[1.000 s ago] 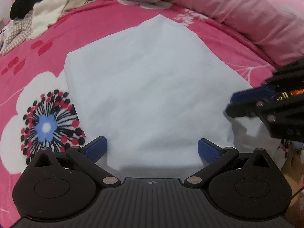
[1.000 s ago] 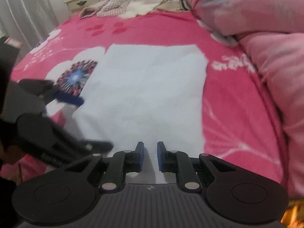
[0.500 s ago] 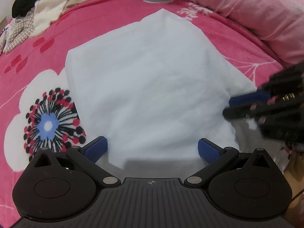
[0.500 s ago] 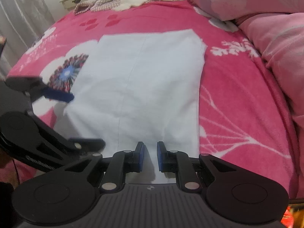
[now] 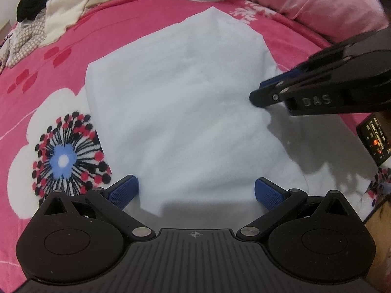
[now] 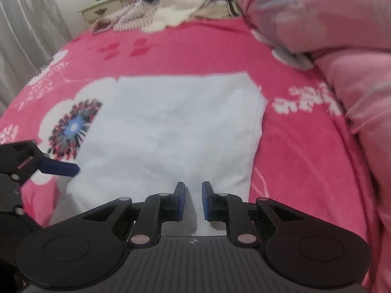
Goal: Fold clothes
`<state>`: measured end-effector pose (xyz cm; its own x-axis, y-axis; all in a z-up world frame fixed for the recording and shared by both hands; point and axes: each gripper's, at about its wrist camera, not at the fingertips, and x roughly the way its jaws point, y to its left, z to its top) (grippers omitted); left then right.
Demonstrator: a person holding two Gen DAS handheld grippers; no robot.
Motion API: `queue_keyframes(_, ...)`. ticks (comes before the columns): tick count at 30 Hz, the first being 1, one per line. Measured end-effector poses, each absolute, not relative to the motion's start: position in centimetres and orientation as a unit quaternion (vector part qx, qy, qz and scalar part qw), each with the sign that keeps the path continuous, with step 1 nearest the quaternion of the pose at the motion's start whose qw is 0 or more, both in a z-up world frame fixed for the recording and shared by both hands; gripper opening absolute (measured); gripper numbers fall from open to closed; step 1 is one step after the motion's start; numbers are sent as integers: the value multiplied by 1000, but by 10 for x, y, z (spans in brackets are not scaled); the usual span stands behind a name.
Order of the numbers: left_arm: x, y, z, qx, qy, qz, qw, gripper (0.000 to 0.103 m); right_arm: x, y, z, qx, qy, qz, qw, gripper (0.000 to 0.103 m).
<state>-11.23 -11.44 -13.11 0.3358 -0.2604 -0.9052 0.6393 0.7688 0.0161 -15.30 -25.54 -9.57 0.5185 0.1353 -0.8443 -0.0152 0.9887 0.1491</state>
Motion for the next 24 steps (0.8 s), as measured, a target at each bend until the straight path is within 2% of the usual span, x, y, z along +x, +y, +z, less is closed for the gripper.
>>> queue_keyframes(5, -110, -102, -118, 159, 498, -294, 800, 102, -154, -259, -97, 74, 487, 44, 869, 15)
queue_keyframes(10, -97, -97, -93, 147, 452, -293, 830, 102, -154, -259, -97, 76, 487, 43, 869, 15)
queue_keyframes(17, -51, -119, -103, 176, 404, -282, 852, 102, -156, -257, -96, 72, 485, 40, 870, 15)
queue_keyframes(21, -19, -119, -127, 170, 442, -240, 848, 102, -157, -258, -94, 67, 483, 42, 872, 15)
queue_keyframes(24, -7, -106, -134, 124, 474, -235, 839, 103, -156, -259, -81, 51, 470, 45, 880, 16)
